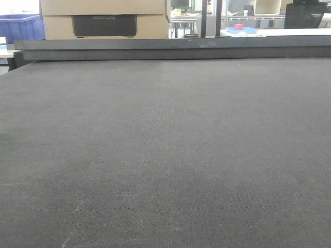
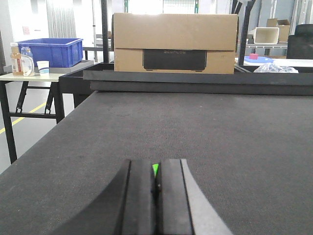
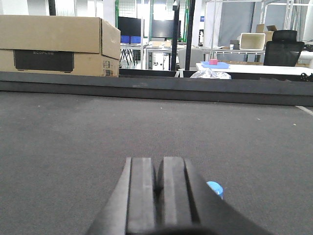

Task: Grab block from conveyor and place in blue bin
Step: 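Lower both grippers toward the green and light-blue blocks on the belt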

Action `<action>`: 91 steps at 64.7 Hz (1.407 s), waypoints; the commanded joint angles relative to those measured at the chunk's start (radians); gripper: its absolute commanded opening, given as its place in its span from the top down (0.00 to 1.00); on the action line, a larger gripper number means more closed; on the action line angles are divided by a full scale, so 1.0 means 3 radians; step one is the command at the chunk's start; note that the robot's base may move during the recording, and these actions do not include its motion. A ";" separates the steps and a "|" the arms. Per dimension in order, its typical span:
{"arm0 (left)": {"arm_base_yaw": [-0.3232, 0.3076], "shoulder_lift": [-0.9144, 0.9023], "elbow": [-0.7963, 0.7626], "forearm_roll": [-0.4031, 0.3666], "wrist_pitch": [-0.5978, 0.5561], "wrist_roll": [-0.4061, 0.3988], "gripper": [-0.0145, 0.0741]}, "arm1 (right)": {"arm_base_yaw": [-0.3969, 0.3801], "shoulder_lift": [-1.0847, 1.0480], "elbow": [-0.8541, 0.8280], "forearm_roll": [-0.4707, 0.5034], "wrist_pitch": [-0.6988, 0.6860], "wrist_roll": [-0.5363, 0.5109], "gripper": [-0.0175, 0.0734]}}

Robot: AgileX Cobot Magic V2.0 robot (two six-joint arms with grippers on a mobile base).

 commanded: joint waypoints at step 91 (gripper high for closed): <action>0.0005 0.0664 -0.2227 0.0024 0.0943 -0.0019 0.76 | 0.0001 0.0701 -0.2208 0.0040 0.1425 -0.0006 0.99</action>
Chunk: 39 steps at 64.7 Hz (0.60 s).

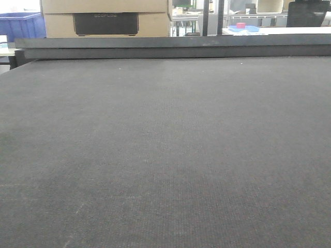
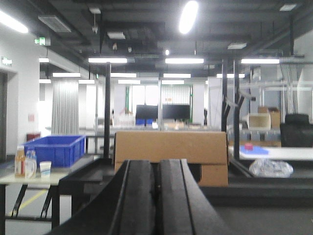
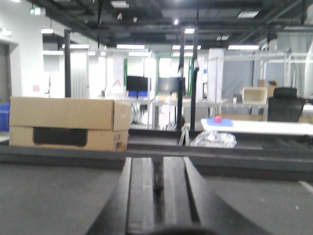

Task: Grab block from conveyor and place in blue bin
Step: 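Lower both grippers toward the green and light-blue blocks on the belt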

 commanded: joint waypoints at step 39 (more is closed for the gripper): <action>-0.0365 0.2030 -0.1261 -0.0064 0.1557 -0.0019 0.23 | 0.0170 0.2326 -0.1452 -0.0083 0.0866 -0.0006 0.18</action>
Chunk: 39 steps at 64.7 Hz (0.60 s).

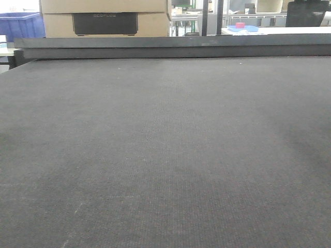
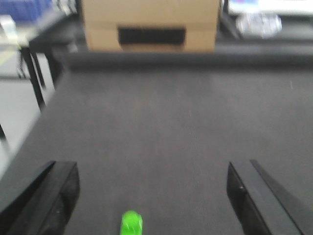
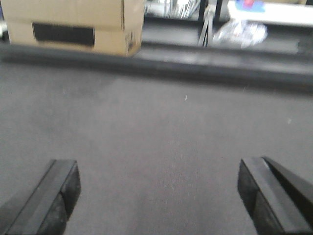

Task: Grab block from conveyor and place in blue bin
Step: 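Lower both grippers toward the green and light-blue blocks on the belt, then close left gripper on green block and right gripper on blue block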

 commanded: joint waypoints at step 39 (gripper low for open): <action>-0.0082 0.1832 -0.0987 -0.0036 0.1557 0.0102 0.23 | -0.0652 0.1796 -0.1237 -0.0087 0.2161 -0.0188 0.18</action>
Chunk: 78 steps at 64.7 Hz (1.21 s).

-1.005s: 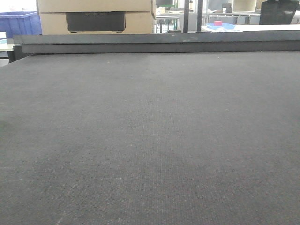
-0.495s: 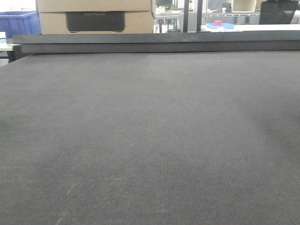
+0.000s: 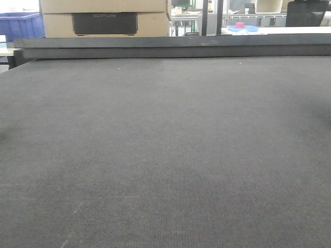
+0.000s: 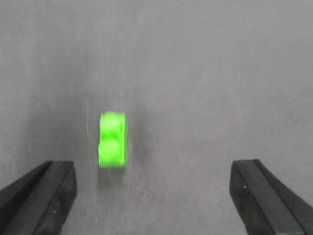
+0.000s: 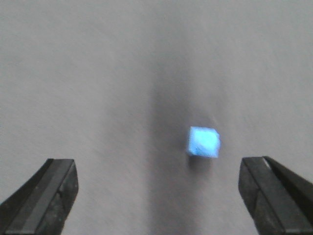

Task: Grab block from conveyor and place in blue bin
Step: 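Close left gripper on green block and right gripper on blue block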

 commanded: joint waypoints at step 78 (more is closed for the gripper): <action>0.0440 0.0926 -0.0066 -0.0376 0.0085 0.0445 0.23 | -0.0357 0.1704 0.0321 -0.0109 -0.0912 -0.0519 0.20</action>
